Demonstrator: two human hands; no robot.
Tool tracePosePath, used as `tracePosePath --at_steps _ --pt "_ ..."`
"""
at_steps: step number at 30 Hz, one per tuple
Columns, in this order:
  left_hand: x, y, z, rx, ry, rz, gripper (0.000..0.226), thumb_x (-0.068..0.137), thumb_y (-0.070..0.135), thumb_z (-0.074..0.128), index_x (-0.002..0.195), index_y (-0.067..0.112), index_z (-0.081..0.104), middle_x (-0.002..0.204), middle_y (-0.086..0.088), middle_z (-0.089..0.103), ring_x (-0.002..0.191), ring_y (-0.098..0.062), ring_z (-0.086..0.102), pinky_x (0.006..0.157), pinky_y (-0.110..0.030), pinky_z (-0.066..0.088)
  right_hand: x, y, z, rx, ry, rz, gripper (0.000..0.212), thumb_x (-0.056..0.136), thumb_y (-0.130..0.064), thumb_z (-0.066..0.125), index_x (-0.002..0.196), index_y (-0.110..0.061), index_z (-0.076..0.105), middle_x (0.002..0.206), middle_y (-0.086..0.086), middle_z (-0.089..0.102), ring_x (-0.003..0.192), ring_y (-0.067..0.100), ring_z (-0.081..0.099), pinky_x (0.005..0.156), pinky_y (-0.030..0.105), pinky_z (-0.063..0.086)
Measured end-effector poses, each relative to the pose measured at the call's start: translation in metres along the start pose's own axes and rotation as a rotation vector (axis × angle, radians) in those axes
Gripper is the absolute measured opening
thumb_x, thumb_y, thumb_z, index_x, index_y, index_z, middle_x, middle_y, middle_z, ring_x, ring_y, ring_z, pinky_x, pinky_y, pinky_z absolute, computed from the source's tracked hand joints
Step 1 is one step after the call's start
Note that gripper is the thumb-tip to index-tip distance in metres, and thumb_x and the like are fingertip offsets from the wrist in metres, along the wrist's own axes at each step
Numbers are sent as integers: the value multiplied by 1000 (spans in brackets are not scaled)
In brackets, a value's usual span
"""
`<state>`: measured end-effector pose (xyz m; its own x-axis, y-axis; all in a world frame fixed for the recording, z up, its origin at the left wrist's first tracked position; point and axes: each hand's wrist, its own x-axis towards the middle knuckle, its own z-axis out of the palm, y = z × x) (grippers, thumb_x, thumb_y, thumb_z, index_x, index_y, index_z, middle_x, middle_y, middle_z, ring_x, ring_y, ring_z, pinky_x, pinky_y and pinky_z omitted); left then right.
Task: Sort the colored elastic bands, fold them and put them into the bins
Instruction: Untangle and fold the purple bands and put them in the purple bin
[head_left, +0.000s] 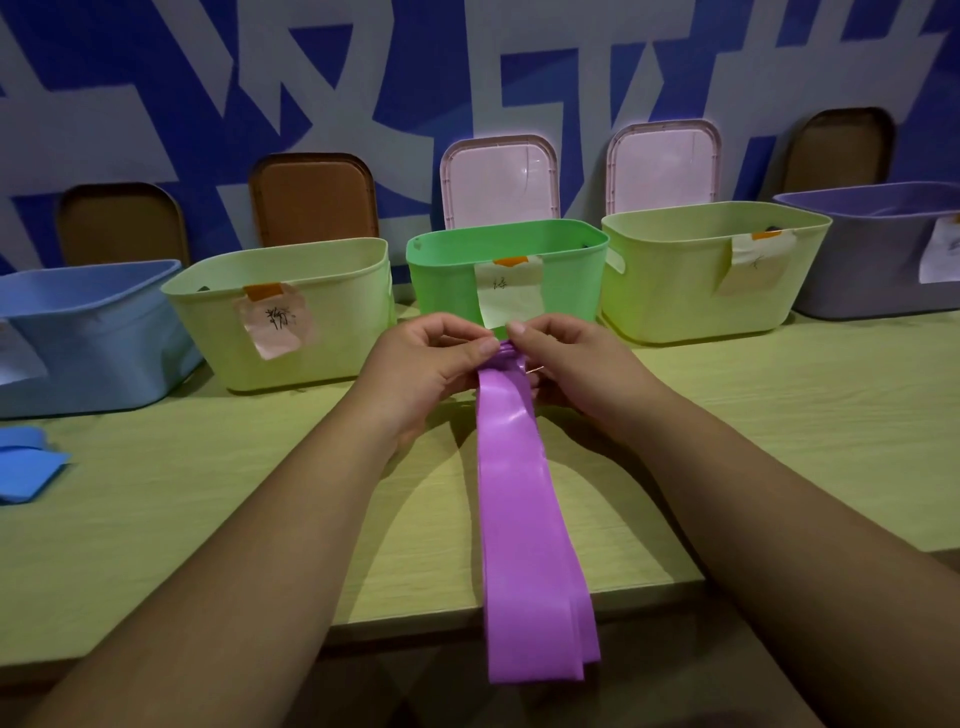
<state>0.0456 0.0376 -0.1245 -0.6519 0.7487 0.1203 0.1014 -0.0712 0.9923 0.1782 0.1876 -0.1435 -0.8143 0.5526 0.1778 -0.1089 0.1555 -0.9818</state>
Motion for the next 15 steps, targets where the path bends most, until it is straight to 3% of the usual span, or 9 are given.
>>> tracePosePath --at_steps 3,9,15 --pt "0 1 1 16 -1 0 17 89 11 85 105 11 80 102 -8 81 97 -23 80 80 -29 62 2 2 0 -94 22 -36 26 103 -42 71 104 -18 81 90 8 77 81 25 72 89 51 64" --pt "-2 3 2 -43 -115 -129 30 94 22 81 119 5 75 97 -6 82 94 -18 80 83 -27 61 4 2 -2 -197 42 -83 13 103 -31 73 104 -20 79 96 2 80 94 25 78 93 51 64" --pt "0 2 0 -49 -89 -96 26 88 15 86 110 6 78 105 -13 81 97 -25 80 84 -33 63 3 1 1 -213 66 -121 9 103 -27 74 108 -20 76 100 1 80 97 21 78 94 48 65"
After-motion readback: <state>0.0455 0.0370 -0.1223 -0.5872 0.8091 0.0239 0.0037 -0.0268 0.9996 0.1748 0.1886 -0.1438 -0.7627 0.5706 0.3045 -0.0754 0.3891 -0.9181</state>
